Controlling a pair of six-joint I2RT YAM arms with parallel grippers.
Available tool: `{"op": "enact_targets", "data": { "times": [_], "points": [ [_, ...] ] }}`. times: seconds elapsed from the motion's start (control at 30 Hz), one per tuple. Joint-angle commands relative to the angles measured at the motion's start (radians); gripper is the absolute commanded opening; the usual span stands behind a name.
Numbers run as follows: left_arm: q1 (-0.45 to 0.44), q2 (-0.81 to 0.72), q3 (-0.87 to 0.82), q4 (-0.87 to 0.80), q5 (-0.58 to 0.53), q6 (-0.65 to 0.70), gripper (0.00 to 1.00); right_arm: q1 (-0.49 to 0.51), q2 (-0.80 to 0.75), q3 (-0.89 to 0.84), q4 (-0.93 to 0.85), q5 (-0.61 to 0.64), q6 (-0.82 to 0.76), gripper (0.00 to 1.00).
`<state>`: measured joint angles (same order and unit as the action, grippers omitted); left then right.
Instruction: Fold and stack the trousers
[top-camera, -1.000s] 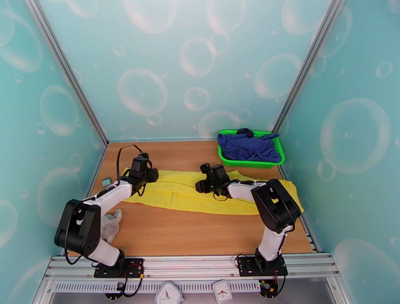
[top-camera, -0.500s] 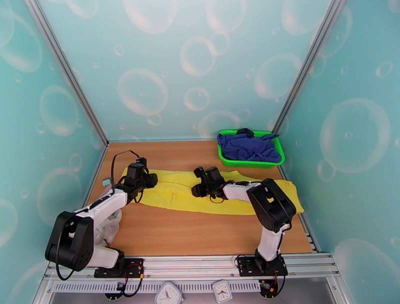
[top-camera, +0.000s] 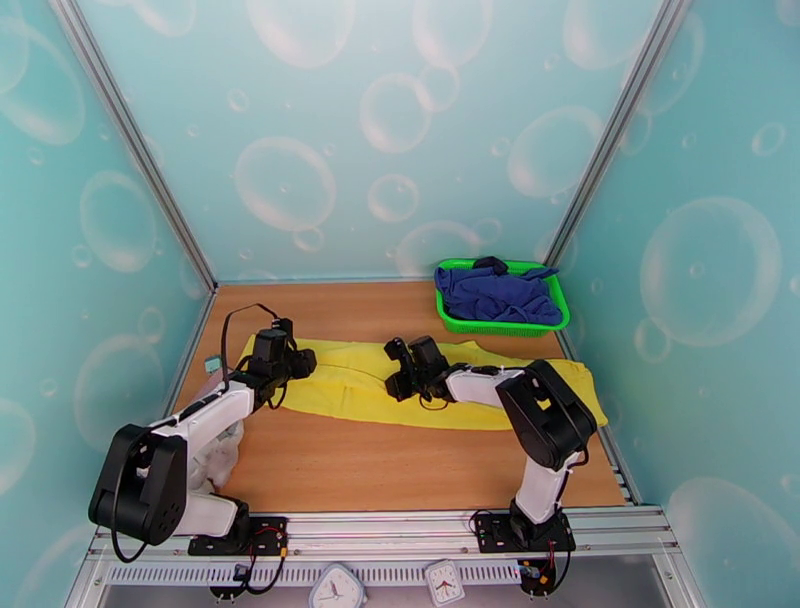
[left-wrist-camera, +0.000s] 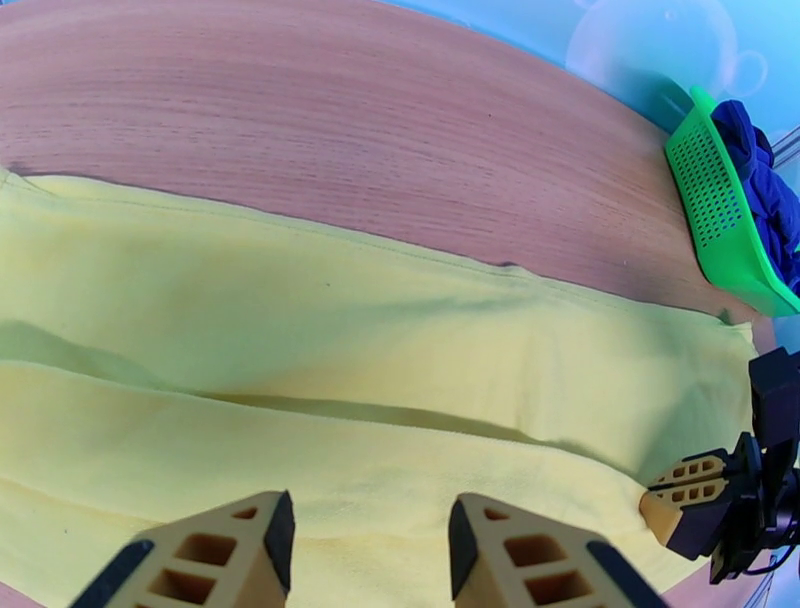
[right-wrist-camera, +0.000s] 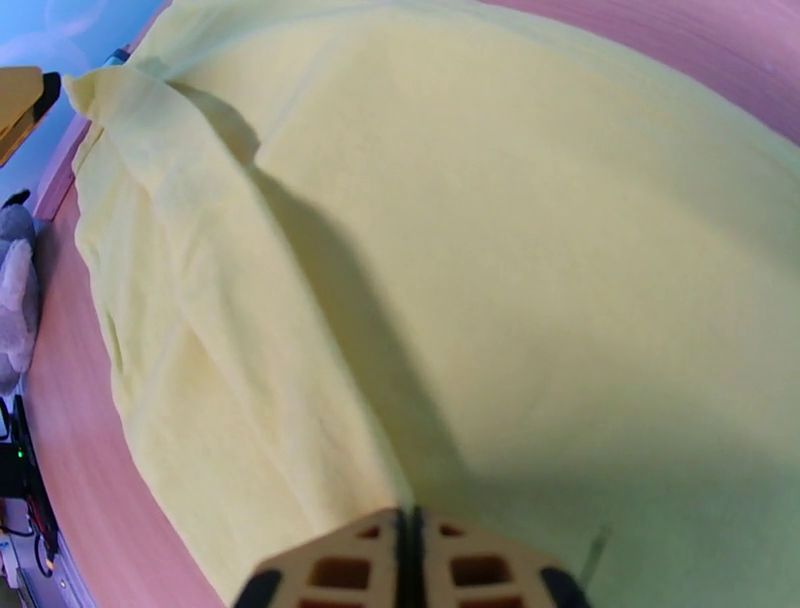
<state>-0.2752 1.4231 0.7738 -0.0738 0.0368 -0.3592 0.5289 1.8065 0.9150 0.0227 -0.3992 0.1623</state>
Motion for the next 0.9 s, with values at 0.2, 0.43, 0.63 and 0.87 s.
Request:
{"op": "enact_targets", "data": {
  "times": [0.2,0.43,0.63,0.87],
  "points": [
    [0.000,-0.012,0.018,0.011,0.064,-0.016,0.46,0.045,-0.125,-0.084,-0.042,-0.023,-0.014,0.05],
    [-0.052,0.064,0.069,0.012,0.166,-0.001,0.46,0.060,-0.195,-0.149,-0.058,-0.030,-0.008,0.05],
    [-0.140,0.177,0.205,-0.116,0.191,0.095,0.45,0.070,-0.187,-0.155,-0.085,-0.138,-0.036,0.06],
    [-0.174,0.235,0.256,-0.211,0.054,0.121,0.46,0.093,-0.230,-0.156,-0.100,-0.145,-0.036,0.27]
  ]
}}
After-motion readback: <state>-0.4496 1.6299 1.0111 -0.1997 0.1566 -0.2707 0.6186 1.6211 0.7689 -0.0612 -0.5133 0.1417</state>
